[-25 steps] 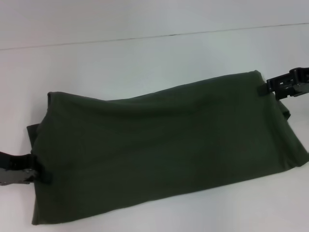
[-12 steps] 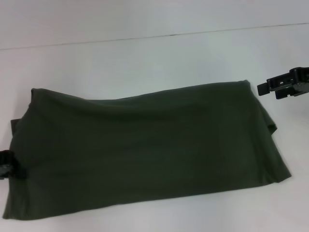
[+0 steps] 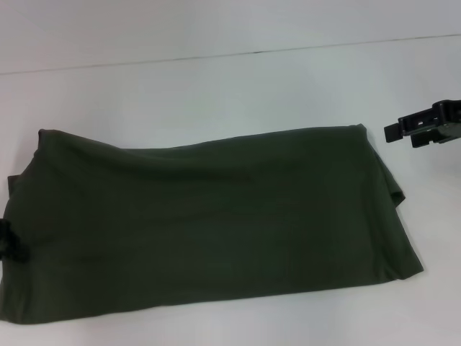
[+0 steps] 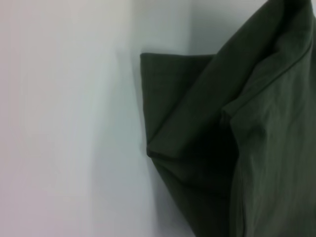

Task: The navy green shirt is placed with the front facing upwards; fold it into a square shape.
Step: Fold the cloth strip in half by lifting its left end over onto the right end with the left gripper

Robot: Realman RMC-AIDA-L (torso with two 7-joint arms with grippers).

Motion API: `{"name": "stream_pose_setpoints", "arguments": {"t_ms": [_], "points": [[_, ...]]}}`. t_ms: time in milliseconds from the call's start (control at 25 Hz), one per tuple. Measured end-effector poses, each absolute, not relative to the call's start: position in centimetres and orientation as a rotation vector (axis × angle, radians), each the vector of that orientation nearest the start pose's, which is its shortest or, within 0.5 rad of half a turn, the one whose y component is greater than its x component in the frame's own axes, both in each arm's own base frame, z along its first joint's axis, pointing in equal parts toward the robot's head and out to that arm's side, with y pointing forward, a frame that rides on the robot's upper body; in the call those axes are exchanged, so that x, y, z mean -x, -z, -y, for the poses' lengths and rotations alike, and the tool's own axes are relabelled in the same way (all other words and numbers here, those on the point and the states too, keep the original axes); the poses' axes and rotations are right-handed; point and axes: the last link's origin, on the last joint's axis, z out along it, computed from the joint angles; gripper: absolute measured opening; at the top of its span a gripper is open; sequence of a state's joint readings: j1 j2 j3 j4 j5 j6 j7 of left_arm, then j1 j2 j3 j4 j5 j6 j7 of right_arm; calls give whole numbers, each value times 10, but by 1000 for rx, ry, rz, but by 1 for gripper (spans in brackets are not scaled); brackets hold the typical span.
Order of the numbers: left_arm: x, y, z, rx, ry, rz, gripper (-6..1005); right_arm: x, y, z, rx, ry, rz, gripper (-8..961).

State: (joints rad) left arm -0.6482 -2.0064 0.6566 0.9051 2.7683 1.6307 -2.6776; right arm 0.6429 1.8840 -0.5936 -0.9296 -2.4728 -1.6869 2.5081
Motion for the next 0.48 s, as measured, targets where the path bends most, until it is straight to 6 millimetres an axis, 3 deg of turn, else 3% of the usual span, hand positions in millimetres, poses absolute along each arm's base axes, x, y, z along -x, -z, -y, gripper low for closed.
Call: {"name": "stream_pose_setpoints", "arguments": {"t_ms": [480], "points": [[312, -71, -343, 1956, -211, 1948, 31, -283, -118, -366, 2213, -173, -1741, 797]]}}
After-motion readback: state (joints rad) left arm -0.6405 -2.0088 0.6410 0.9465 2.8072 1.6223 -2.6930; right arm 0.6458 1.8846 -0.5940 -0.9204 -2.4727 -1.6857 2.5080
